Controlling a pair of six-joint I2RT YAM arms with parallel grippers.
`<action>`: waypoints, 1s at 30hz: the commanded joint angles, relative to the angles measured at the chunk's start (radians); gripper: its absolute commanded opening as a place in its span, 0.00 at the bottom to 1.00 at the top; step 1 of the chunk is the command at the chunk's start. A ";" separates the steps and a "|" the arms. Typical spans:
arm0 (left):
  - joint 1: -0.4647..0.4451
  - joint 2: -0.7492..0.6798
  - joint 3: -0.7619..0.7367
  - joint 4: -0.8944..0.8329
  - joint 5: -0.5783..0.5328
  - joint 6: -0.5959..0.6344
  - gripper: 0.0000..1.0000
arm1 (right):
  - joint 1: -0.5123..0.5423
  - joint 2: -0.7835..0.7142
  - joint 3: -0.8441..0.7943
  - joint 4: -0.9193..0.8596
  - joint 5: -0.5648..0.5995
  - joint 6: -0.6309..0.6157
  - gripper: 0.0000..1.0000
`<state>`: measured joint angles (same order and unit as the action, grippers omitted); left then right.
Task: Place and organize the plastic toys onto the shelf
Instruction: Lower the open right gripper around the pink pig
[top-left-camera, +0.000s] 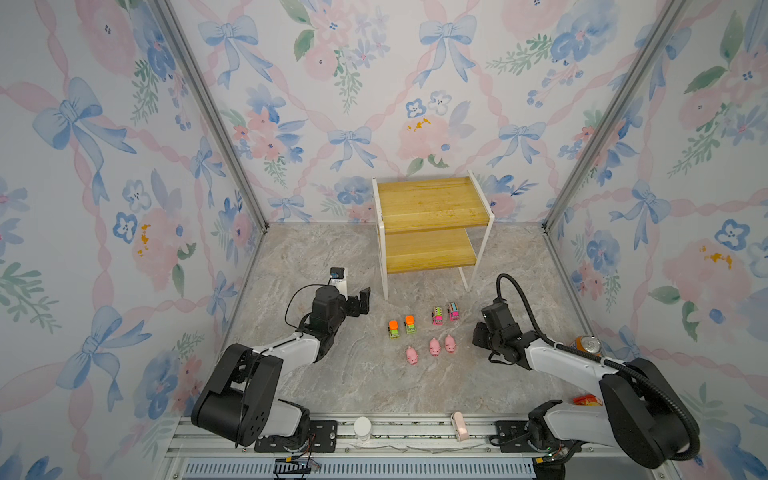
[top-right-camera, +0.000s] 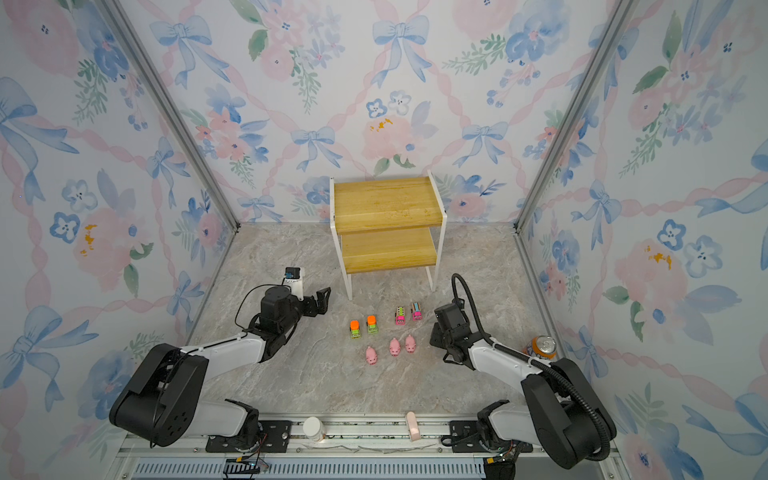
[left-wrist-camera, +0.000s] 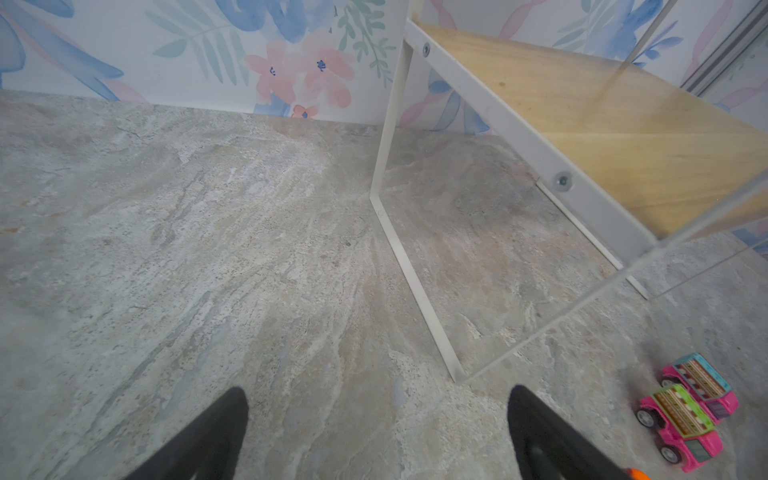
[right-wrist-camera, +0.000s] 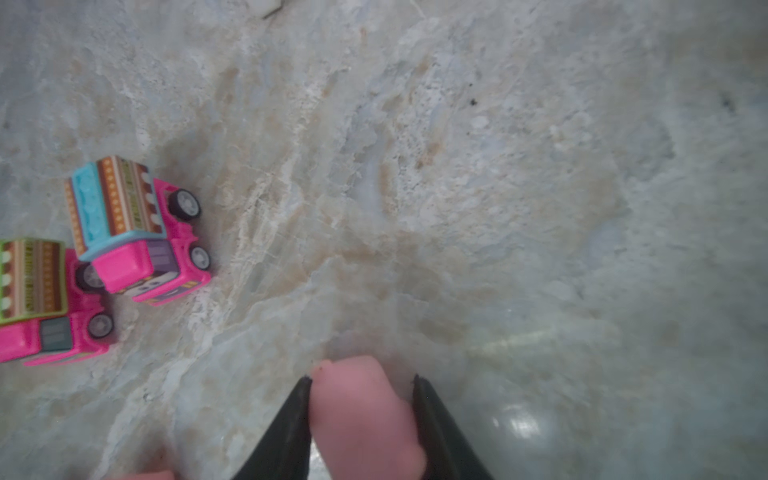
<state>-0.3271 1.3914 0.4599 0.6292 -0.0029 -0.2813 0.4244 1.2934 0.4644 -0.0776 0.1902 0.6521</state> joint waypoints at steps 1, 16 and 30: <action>-0.004 0.015 -0.004 -0.001 -0.001 0.014 0.98 | -0.040 -0.013 0.009 -0.028 -0.010 0.026 0.43; -0.003 0.007 -0.014 0.000 -0.006 0.017 0.98 | -0.052 -0.121 0.073 -0.238 -0.071 -0.104 0.64; -0.003 0.006 -0.017 0.000 -0.003 0.014 0.98 | -0.190 -0.065 0.204 -0.453 -0.238 -0.272 0.59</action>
<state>-0.3271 1.3918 0.4545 0.6292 -0.0029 -0.2813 0.2417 1.1904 0.6342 -0.4629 0.0151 0.4351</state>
